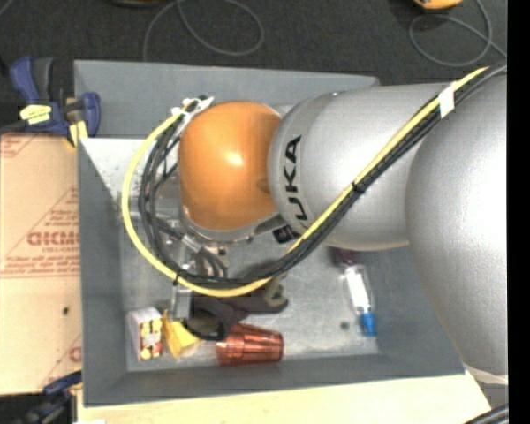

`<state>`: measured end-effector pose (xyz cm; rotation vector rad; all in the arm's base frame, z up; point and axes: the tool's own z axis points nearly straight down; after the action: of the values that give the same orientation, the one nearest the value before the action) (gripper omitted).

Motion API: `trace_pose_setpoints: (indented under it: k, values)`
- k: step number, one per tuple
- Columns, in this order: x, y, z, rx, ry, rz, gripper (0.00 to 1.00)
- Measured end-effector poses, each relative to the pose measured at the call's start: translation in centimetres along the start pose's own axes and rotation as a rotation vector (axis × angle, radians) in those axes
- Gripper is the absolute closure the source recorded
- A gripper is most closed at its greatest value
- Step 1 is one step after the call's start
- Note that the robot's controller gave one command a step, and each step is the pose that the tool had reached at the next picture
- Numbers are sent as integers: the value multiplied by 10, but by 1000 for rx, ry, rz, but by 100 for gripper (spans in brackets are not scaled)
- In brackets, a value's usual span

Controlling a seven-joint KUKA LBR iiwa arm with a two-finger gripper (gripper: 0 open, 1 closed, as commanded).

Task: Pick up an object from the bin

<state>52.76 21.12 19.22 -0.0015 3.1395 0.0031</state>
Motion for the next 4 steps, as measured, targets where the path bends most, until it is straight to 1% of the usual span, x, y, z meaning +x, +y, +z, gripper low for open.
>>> trace_pose_setpoints:
  k: [1, 2, 3, 4]
  values:
    - [14, -56, 44, 2, 2, -106, 0]
    - [30, -77, 60, 2, 2, -55, 0]
    - [-5, -95, 71, -1, -1, 27, 0]
    - [-14, -111, 123, 0, 0, 76, 0]
